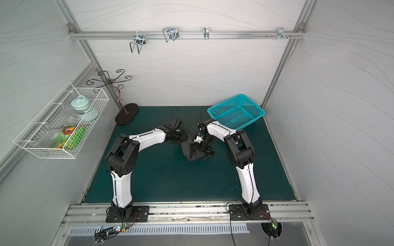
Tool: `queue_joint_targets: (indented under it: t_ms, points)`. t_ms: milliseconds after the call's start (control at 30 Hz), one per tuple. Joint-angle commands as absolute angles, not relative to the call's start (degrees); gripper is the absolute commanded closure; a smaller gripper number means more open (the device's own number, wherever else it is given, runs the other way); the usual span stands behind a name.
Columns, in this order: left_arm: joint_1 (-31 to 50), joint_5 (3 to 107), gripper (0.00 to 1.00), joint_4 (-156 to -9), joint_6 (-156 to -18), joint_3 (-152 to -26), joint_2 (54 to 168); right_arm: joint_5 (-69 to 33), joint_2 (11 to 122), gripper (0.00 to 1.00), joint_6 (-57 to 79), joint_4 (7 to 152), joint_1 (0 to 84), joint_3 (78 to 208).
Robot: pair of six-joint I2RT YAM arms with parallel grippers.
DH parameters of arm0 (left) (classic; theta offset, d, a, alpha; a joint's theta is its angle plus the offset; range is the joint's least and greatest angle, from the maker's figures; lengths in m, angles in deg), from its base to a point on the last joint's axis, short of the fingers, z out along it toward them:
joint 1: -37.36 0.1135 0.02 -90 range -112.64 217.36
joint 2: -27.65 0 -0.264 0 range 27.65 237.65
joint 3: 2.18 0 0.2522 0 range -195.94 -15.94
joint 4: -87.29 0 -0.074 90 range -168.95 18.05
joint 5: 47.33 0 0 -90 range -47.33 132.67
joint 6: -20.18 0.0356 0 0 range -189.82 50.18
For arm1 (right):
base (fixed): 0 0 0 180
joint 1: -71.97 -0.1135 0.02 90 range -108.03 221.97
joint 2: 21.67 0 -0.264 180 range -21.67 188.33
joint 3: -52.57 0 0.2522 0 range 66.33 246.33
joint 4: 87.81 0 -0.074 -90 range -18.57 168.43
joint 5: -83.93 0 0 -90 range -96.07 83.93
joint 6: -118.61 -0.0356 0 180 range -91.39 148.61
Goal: Roll up the long pants
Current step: Roll the long pant at the center of the board.
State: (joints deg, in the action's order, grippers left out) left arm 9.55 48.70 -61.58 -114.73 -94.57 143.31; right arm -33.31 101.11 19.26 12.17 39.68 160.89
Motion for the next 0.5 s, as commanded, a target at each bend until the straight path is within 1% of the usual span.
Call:
queue_joint_targets:
  t_ms: [0,167,367,467]
  points:
    - [10.56,40.22,1.0,-47.15,-109.47,-91.48,149.13,-26.29,96.4,0.01,20.71,7.47,41.53,162.63]
    - [10.56,39.93,1.0,-45.75,-108.19,-90.86,148.43,-26.92,94.88,0.01,19.41,14.72,45.04,161.1]
    - [10.59,40.45,1.0,-44.68,-107.22,-90.55,148.12,-29.0,97.28,0.01,15.96,29.96,47.13,155.29]
    - [10.56,40.78,1.0,-44.1,-106.66,-90.54,148.1,-30.13,98.52,0.01,14.26,39.94,46.95,150.5]
